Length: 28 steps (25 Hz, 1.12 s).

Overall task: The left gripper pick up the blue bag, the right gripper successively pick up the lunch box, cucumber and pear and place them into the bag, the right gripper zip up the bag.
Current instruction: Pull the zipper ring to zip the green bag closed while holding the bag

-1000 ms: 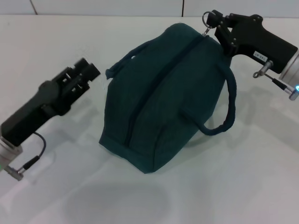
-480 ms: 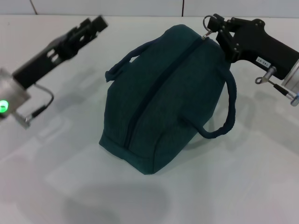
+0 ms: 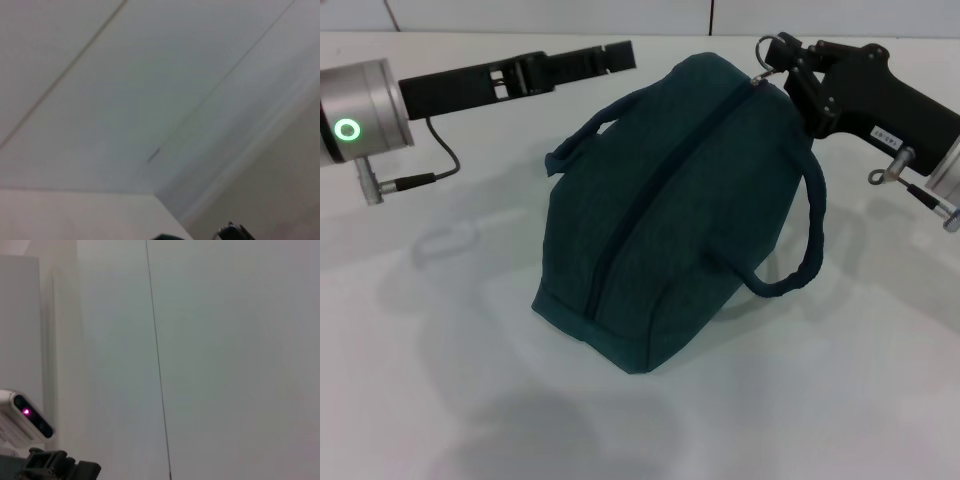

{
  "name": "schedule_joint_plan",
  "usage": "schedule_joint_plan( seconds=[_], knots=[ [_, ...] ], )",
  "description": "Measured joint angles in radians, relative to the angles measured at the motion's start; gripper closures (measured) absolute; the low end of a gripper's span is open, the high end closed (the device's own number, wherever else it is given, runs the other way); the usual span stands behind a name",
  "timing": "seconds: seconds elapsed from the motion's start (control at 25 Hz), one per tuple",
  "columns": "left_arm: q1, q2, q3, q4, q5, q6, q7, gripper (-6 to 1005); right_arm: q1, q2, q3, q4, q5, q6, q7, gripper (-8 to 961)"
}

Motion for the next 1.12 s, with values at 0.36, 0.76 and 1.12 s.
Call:
schedule_joint_plan(
  seconds=[0.36,0.76,1.12],
  knots=[
    [-0.023,-0.01,0.074,0.039,0.051,0.015,-0.126,128,-0.007,0.0,0.0,0.0,0.001,-0.007,-0.002,941],
    [-0.028,-0.034,0.098,0.064,0.086,-0.019,-0.141,156,-0.011,0.0,0.0,0.0,0.003,-0.017,-0.001,941],
    [-0.017,-0.042,0.094,0.06,0.079,-0.042,-0.141,430,-0.021,0.0,0.0,0.0,0.005,-0.028,-0.003,941]
  ],
)
